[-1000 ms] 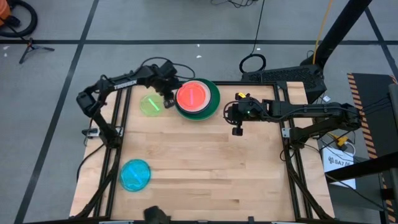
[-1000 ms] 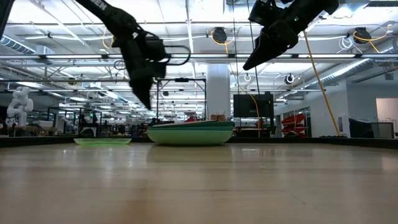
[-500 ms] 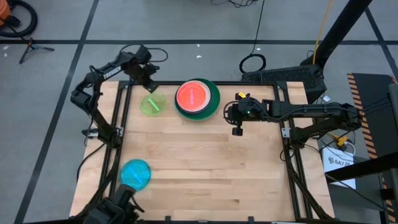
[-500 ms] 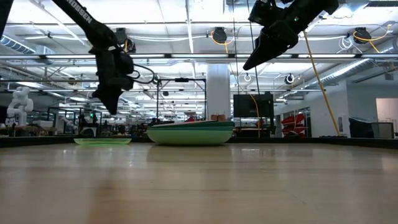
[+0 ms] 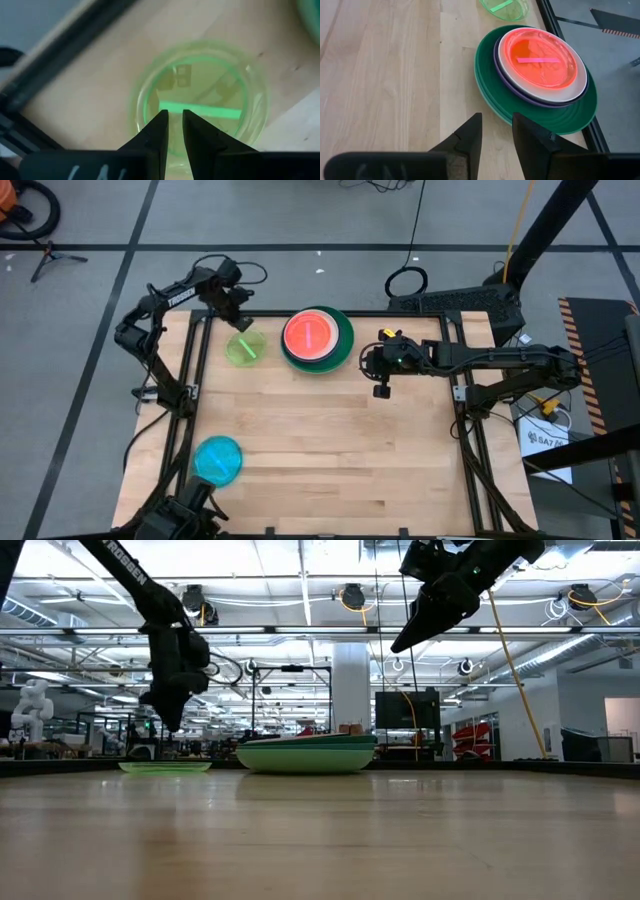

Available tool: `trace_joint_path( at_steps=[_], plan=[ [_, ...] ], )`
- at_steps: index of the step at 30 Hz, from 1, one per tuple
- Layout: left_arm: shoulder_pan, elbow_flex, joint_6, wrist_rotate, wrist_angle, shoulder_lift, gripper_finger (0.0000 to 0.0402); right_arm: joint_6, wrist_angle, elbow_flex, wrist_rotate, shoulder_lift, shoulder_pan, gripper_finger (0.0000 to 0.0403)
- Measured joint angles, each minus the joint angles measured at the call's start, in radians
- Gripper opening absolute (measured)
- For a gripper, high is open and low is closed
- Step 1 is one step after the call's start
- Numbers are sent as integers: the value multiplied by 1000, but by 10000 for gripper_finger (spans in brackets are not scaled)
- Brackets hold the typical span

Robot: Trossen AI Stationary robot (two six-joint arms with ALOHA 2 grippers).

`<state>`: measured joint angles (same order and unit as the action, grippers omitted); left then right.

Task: Stack plastic plates
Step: Stack the light green plate on top of the light pink plate

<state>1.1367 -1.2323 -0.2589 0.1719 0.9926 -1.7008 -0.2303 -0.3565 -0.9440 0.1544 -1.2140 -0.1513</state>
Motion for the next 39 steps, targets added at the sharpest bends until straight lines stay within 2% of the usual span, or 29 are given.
trace_joint_path(
  at_steps=[5,13,34,39],
  plan=[
    [1,64,16,-5,-22,-8,63,1,0,0,-1,0,0,100],
    [1,71,62,-176,-118,-8,63,1,0,0,-1,0,0,100],
    [-1,71,52,-142,-120,-84,63,1,-11,0,-2,0,0,100],
    [5,71,56,-227,-131,-84,63,1,-16,0,-2,0,0,100]
  ],
)
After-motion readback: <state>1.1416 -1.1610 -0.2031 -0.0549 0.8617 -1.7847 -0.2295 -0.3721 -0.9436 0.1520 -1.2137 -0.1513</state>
